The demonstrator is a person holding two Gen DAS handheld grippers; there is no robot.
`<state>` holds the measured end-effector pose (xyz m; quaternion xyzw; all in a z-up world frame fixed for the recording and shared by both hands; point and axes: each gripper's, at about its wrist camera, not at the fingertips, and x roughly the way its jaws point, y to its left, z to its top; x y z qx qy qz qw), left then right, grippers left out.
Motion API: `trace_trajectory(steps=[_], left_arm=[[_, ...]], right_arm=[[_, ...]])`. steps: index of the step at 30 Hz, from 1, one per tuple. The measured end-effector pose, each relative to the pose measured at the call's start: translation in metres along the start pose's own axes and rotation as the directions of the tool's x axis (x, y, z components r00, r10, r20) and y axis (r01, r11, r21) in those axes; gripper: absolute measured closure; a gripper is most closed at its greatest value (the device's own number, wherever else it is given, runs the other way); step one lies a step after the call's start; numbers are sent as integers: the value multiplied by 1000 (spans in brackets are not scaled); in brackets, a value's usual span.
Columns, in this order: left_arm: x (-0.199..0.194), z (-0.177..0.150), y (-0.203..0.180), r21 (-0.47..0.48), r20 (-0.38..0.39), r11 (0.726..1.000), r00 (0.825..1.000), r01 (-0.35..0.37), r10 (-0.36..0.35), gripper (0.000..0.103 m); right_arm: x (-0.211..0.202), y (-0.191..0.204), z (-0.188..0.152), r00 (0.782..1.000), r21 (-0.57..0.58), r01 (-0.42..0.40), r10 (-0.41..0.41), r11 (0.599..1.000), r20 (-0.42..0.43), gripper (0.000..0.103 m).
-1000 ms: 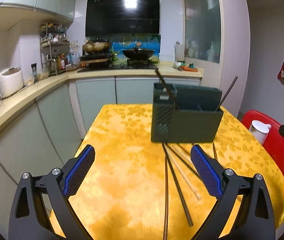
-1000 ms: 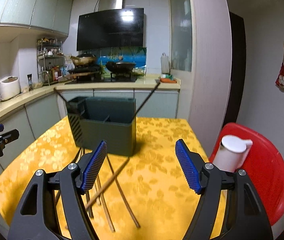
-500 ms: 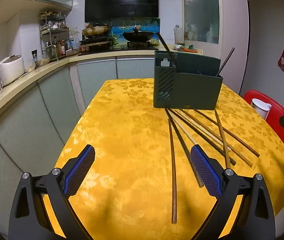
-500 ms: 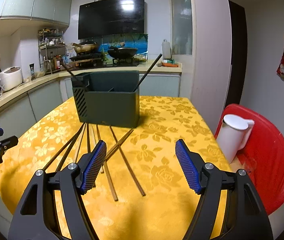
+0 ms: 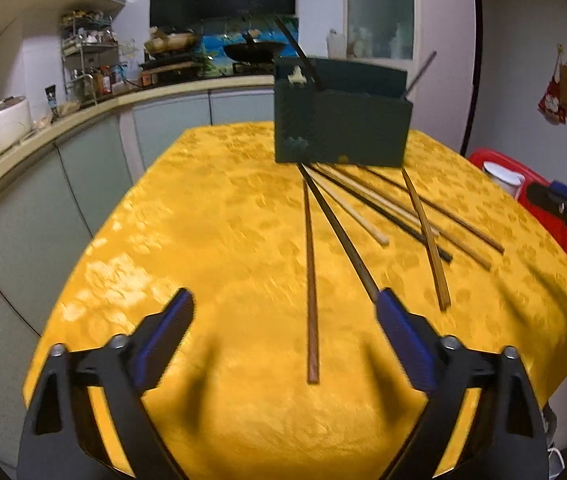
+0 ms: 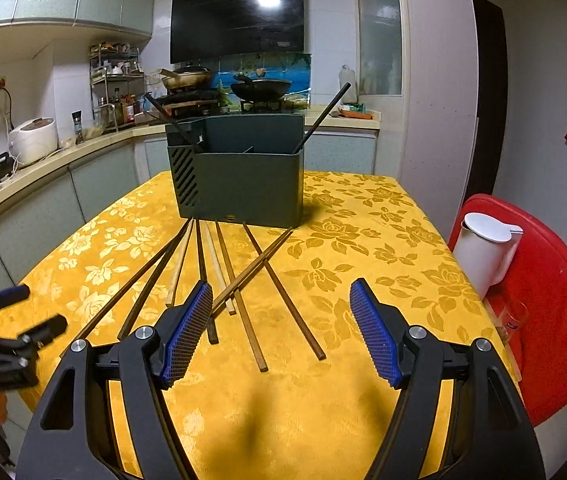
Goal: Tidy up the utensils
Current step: 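Grasp another dark chopstick on the tablecloth with the left gripper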
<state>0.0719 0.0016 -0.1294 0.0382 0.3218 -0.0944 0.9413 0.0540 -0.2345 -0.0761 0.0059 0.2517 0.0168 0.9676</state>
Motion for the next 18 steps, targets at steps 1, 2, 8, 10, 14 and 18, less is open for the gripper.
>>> trace_trajectory(steps=[1,2,8,10,14,18], left_arm=[[1,-3,-2,5,-7,1000,1000,1,-1,25],[3,-6,-3,12,-15,1000,1000,1,-1,30],[13,-18,-11,21,-62,1000,998,19,-18,59],[16,-21,-12,22,-73,1000,997,22,-20,68],[17,-20,-11,24,-75,999,997,21,-20,92],[18,-18,-9,13,-84,1000,996,21,-20,96]], right_arm=[[0,1,-2,1000,2,-4,4,1000,-5,34],[1,2,-4,1000,4,-6,6,1000,-9,34],[7,18,-16,999,-7,-29,29,1000,-40,34],[9,24,-19,998,-9,-41,41,999,-56,34],[17,37,-27,994,-12,-68,67,998,-91,34],[24,54,-35,988,-13,-100,97,995,-119,34]])
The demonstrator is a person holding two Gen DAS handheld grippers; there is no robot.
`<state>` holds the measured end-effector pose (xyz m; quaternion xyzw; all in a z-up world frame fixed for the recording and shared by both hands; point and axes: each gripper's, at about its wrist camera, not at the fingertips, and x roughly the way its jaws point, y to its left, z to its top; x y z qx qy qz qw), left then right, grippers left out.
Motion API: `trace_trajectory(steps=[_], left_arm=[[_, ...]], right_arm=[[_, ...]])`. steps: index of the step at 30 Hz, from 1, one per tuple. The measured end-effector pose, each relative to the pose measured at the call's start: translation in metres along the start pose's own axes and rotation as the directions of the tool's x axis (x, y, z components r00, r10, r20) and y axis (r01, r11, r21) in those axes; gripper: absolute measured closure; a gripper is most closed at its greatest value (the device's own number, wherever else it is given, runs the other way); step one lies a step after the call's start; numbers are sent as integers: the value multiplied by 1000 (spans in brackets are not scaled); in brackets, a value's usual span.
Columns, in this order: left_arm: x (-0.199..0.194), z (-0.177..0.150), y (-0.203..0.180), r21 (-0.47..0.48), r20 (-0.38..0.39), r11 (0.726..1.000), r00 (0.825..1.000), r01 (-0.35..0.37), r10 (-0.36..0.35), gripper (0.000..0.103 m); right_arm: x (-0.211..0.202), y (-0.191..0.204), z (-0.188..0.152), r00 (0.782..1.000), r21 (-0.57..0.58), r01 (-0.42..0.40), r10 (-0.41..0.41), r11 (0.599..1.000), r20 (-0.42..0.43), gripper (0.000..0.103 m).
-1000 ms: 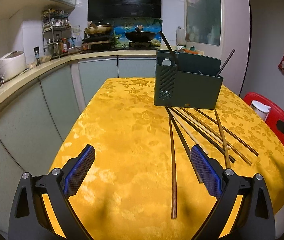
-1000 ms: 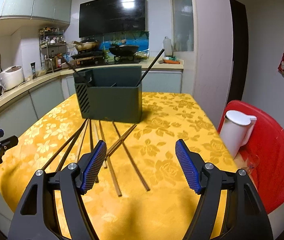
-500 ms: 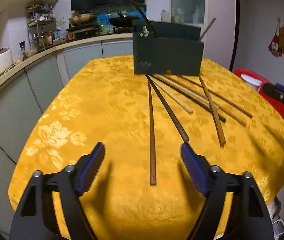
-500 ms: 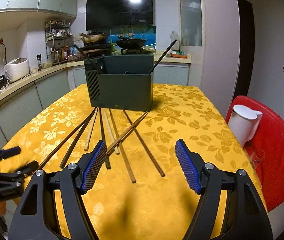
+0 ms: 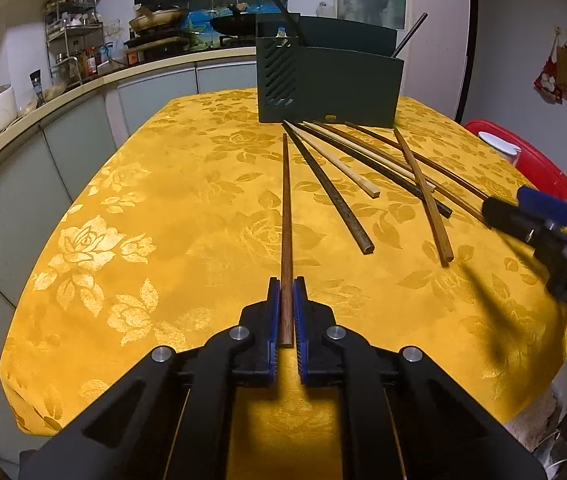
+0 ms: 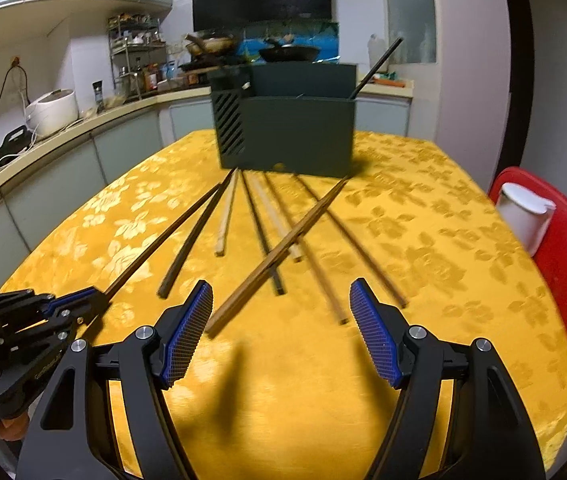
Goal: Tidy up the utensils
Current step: 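Grasp another dark chopstick on the tablecloth with the left gripper, then close the right gripper on a light wooden chopstick while the left gripper holds its chopstick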
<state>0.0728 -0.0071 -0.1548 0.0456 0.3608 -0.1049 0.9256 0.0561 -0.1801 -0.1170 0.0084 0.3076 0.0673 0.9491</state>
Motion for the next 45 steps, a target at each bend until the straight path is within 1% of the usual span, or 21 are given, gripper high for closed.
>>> trace_trajectory(steps=[2,4,6,8,12,14,16,17,19,21,30,34,38,40,43,45], left_arm=[[0,0,0,0,-2,1000,1000,-1,1,96],[0,0,0,-1,-3,1000,1000,-1,1,96],[0,1,1,-2,-5,1000,1000,-2,2,96],[0,1,3,-6,-7,1000,1000,-5,5,96],[0,2,4,-11,-9,1000,1000,-2,2,96],[0,2,4,-11,-9,1000,1000,-2,2,96],[0,2,4,-10,-7,1000,1000,-3,3,96],[0,2,4,-9,-6,1000,1000,-4,4,96],[0,2,4,-8,-5,1000,1000,-5,5,96],[0,2,3,-8,-4,1000,1000,-6,6,96],[-1,2,2,-5,4,1000,1000,-5,5,97],[-7,6,0,8,25,1000,1000,-9,9,97],[-23,16,3,5,72,1000,997,-5,5,97],[-32,23,6,0,100,1000,995,-4,5,97],[-43,33,8,-6,135,1000,991,-4,4,97],[-51,39,9,-6,164,1000,986,-6,7,97]], right_arm=[[4,9,-3,1000,-15,-10,10,1000,-4,36],[10,18,-7,1000,-35,-20,20,999,-21,43],[17,24,-10,999,-43,-24,22,999,-43,47],[22,26,-13,998,-43,-24,21,999,-54,50],[34,29,-16,997,-44,-14,11,999,-75,59],[34,30,-17,998,-44,-7,4,999,-62,61],[34,30,-17,998,-46,2,-5,999,-55,71],[33,29,-17,999,-44,5,-7,999,-54,73],[33,27,-17,999,-40,11,-14,999,-53,80],[32,24,-18,998,-28,17,-18,999,-54,85],[28,14,-17,997,13,32,-31,999,-75,88],[21,7,-13,997,29,39,-37,999,-68,89],[2,-4,-1,998,50,58,-57,997,-17,91],[-11,-12,9,998,58,64,-66,996,25,95],[-27,-23,21,994,68,63,-69,996,82,95],[-32,-29,27,992,69,64,-71,996,105,95]])
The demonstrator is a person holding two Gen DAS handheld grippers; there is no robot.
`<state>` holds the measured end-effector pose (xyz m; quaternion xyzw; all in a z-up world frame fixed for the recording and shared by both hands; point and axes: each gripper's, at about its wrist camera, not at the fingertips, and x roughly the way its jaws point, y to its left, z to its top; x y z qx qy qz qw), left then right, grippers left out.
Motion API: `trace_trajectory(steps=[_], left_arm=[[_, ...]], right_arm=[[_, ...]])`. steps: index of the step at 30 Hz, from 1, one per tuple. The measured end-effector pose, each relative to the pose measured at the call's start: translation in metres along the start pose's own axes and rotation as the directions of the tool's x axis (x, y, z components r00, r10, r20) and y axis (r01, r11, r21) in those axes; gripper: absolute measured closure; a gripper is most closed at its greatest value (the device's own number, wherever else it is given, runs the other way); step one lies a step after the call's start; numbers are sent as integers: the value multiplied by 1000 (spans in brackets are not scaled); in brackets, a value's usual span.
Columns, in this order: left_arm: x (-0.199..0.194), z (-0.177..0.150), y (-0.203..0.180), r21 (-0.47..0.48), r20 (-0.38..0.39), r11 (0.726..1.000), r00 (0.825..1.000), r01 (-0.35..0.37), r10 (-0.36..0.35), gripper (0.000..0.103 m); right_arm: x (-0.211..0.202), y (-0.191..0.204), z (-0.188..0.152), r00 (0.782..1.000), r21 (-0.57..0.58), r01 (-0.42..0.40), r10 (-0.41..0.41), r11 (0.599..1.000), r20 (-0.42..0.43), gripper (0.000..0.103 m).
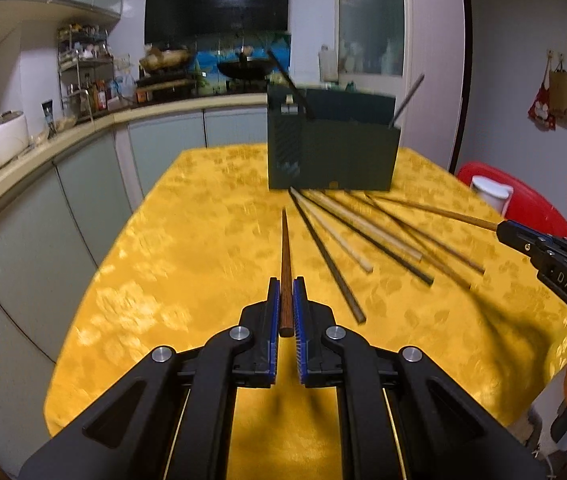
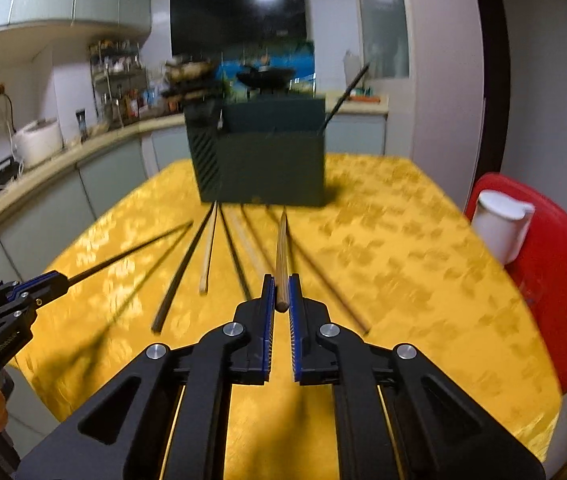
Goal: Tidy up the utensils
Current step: 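Close the right gripper on a light wooden chopstick while the left gripper holds its chopstick, then carry both chopsticks to the green holder and insert them into its slots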
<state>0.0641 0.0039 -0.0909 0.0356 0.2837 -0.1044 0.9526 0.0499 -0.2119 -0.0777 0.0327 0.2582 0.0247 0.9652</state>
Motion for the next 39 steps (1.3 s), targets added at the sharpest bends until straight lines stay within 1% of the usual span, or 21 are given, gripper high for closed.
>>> trace_trajectory(steps=[6,11,14,19,24,28,35,39], left_arm=[[-18,19,1,6,63,1000,998,0,0,97],[-30,36,1,19,112,1000,994,-2,0,97],[-36,47,1,27,138,1000,990,-2,-2,97],[-40,66,3,40,183,999,983,-5,-2,97],[-40,90,8,55,216,998,976,6,-18,97],[-35,108,12,61,218,998,976,12,-26,97],[-31,129,20,48,209,998,977,39,-48,97],[-28,141,22,52,188,997,980,52,-61,97]], right_arm=[[-12,-15,13,999,29,-28,27,999,41,95],[-28,-16,27,995,29,-51,49,998,87,96],[-36,-18,40,991,25,-78,75,997,114,96],[-40,-18,65,985,7,-91,89,996,148,96],[-37,-18,91,980,-11,-99,99,995,171,96],[-28,-19,113,983,-11,-80,80,997,166,96],[-25,-21,143,977,12,-115,111,993,182,96],[-28,-22,156,973,7,-121,118,993,197,96]])
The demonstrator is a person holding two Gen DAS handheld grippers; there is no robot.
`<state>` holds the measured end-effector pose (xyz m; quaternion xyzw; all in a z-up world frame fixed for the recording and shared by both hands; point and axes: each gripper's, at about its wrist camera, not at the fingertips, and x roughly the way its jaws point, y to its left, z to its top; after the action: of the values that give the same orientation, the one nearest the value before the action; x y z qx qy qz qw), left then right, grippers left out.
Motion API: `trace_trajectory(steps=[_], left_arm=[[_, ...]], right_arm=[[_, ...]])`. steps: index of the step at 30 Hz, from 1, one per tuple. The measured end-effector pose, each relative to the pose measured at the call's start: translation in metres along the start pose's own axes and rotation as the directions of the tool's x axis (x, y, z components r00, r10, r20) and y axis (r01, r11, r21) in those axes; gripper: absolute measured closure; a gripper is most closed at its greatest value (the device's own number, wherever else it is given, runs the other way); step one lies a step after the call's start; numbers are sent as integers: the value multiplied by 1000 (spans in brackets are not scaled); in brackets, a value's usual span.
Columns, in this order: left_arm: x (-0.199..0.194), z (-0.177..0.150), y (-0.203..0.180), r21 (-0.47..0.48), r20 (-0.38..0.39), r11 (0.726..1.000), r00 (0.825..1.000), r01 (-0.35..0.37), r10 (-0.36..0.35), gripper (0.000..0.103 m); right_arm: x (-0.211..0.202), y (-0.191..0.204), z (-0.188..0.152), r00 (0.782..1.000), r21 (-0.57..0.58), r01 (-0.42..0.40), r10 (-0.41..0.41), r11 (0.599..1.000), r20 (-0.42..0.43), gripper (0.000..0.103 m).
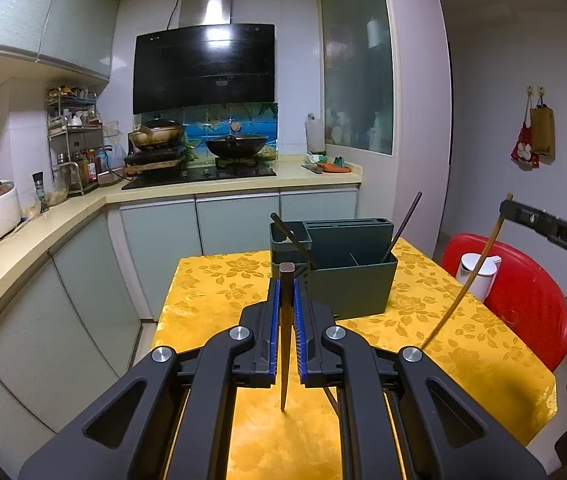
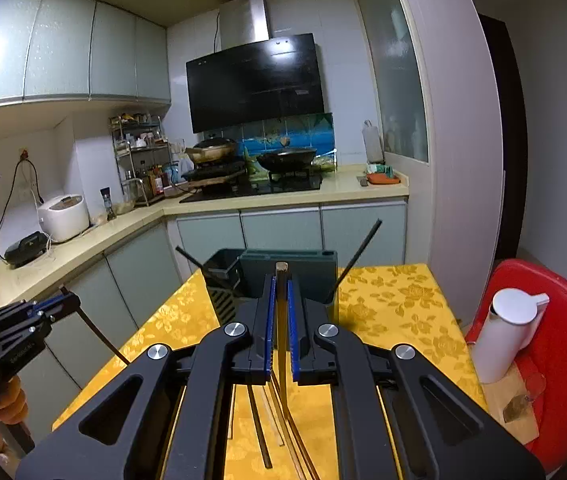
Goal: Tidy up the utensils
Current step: 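Carry both chopsticks to the green holder and insert them into its slots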
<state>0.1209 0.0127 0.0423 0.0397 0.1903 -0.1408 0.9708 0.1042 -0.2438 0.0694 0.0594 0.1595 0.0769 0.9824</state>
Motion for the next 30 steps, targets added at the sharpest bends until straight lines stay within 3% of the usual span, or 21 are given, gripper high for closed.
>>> trace_trajectory(steps=[17,30], left_arm=[[18,84,-27,67,41,994,995,92,-95,97],[82,155,-58,71,107,992,987,109,-116,97]], right_arm=[[23,-20,59,999,14,12,-12,1000,38,96],[80,-33,120,994,47,21,-26,999,108,96]])
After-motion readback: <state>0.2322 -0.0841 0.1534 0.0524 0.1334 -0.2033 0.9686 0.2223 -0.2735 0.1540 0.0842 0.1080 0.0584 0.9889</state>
